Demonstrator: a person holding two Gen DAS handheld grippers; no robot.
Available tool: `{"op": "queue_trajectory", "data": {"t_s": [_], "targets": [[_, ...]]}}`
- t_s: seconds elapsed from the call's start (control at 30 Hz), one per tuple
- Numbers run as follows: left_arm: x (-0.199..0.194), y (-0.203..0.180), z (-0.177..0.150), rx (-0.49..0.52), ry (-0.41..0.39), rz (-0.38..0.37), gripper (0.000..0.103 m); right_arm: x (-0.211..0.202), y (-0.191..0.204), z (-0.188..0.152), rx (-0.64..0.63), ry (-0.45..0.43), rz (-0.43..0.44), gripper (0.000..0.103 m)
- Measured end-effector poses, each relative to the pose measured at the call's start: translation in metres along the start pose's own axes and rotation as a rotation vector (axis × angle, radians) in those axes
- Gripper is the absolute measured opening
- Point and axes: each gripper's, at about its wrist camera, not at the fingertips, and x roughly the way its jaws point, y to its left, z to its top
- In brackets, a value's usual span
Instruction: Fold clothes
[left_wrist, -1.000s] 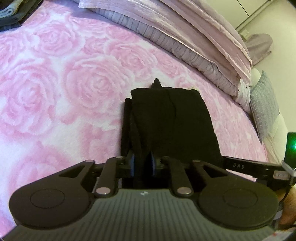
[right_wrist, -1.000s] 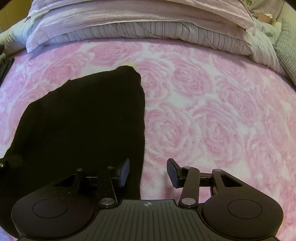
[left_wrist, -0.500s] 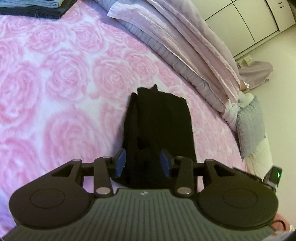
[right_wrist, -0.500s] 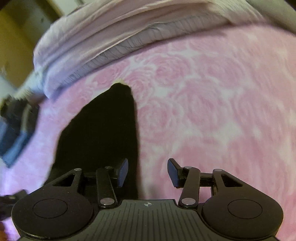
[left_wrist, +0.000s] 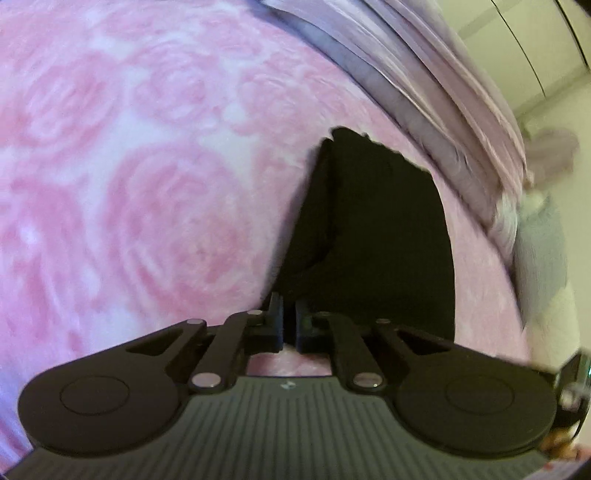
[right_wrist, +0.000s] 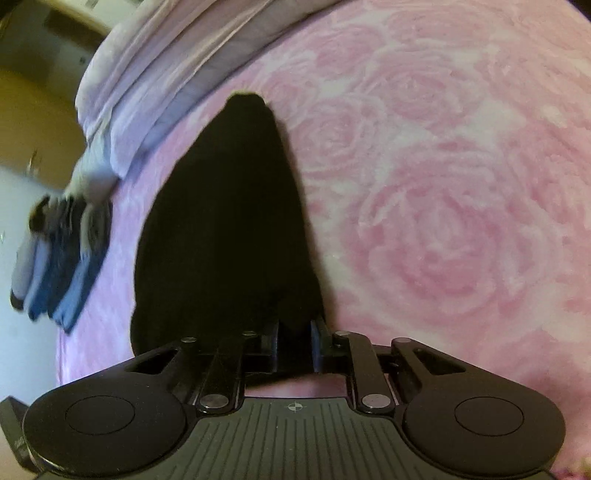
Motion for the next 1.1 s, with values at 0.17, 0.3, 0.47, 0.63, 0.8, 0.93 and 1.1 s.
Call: {"op": "queue_trajectory", "data": {"t_s": [0.17, 0.3, 0.47, 0.63, 0.8, 0.93, 1.1], "targets": [[-0.023, -0.009, -0.001, -0.142, -0.034, 0.054, 0.026, -0.013, 0.002, 0.011, -0.032, 0.041, -0.019, 0.049], [-0.043, -0.006, -0.018, -0.359, -0.041, -0.016, 0.044, -0.024, -0.012, 0.014, 0.018, 0.007, 0.058, 0.067], [-0.007, -0.011, -0.037, -0.487, -0.008, -0.088, 0.050, -0.004, -0.021, 0.013, 0.116, 0.033, 0.140, 0.068], [0.024, -0.008, -0.042, -0.533, -0.051, -0.096, 0.040, 0.018, -0.032, 0.013, 0.186, 0.019, 0.172, 0.068], [0.022, -0.007, -0.029, -0.470, -0.051, -0.102, 0.011, 0.022, -0.031, 0.007, 0.195, 0.011, 0.206, 0.023], [-0.006, -0.001, -0.005, -0.347, -0.111, -0.049, 0.010, 0.015, -0.015, -0.026, 0.248, 0.048, 0.227, 0.020], [-0.019, 0.018, 0.018, -0.276, -0.105, 0.013, 0.013, 0.033, 0.024, -0.066, 0.200, 0.205, 0.262, 0.040]]}}
